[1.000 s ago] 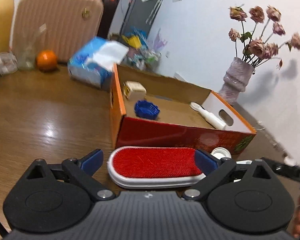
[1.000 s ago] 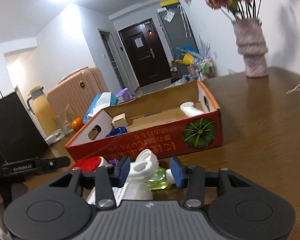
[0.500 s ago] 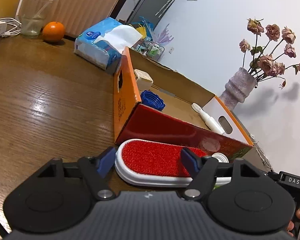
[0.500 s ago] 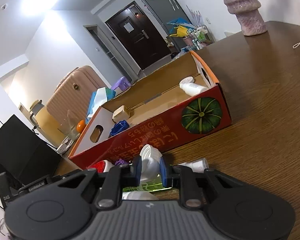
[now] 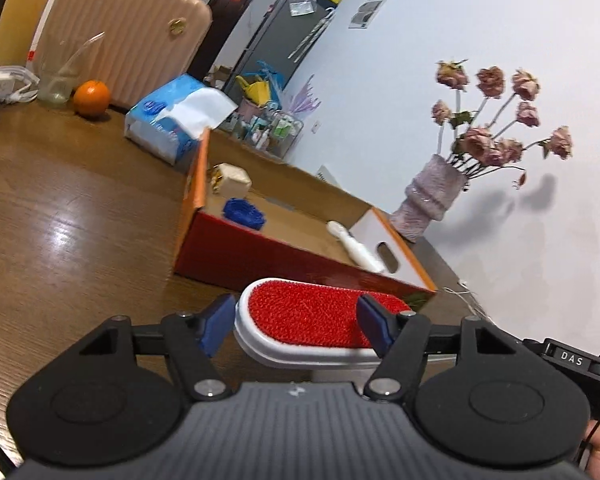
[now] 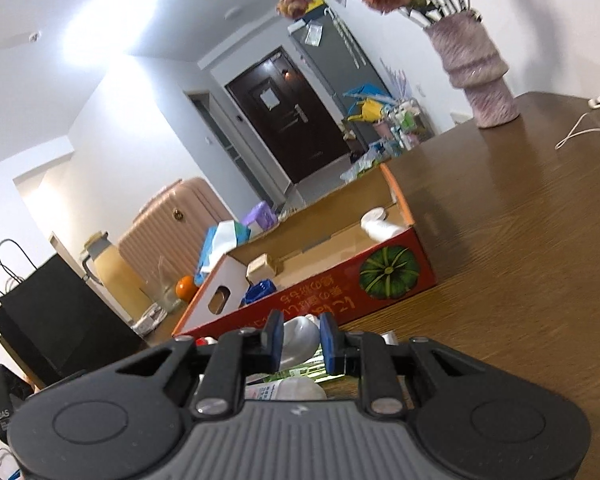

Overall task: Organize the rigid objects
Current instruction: 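Carry the brush and white item into the box and open both tools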

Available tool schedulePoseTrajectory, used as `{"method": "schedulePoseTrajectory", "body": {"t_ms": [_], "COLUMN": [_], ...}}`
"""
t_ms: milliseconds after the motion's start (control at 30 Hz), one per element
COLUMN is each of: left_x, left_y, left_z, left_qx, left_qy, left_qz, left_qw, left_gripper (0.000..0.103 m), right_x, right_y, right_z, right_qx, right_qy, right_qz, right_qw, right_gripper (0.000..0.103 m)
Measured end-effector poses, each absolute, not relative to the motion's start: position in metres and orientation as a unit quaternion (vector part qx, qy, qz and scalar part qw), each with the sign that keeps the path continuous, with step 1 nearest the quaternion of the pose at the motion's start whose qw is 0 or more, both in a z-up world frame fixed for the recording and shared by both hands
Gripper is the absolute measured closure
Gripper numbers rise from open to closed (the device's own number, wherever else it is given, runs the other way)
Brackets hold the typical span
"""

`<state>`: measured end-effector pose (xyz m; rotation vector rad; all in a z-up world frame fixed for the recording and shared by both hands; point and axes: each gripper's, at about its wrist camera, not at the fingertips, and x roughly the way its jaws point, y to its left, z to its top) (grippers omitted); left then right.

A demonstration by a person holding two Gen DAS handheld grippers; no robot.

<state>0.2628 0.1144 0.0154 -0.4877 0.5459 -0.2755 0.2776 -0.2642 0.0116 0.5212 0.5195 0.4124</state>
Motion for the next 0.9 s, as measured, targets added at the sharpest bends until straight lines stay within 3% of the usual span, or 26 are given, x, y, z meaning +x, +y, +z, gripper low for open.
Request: {"method": "schedulePoseTrajectory", "body": {"t_ms": [333, 633, 900], "left_x": [0.289, 0.381, 0.433], "left_y": [0.091, 0.1, 0.113], "left_z": [0.035, 0.05, 0.018], "left_qx": [-0.222, -0.215, -0.212], "left_qy": [0.267, 0.277, 0.329], "left_qz": [-0.132, -0.117, -0.099], "left_qw": [0.928, 0.929, 0.915], "left_gripper": [0.036, 0.036, 0.036], "right_x": [0.286, 0.381, 0.46], "right_y": [-0.285, -0.275, -0.255], "right_z": [0.016, 0.03, 0.012], "right_qx": [0.266, 0.261, 0.236], "right_qy": [0.23, 0.231, 0.291], "right_qz": [0.188, 0.196, 0.197], "right_qw": [0.917, 0.916, 0.906], "right_gripper": [0.084, 0.084, 0.084]}}
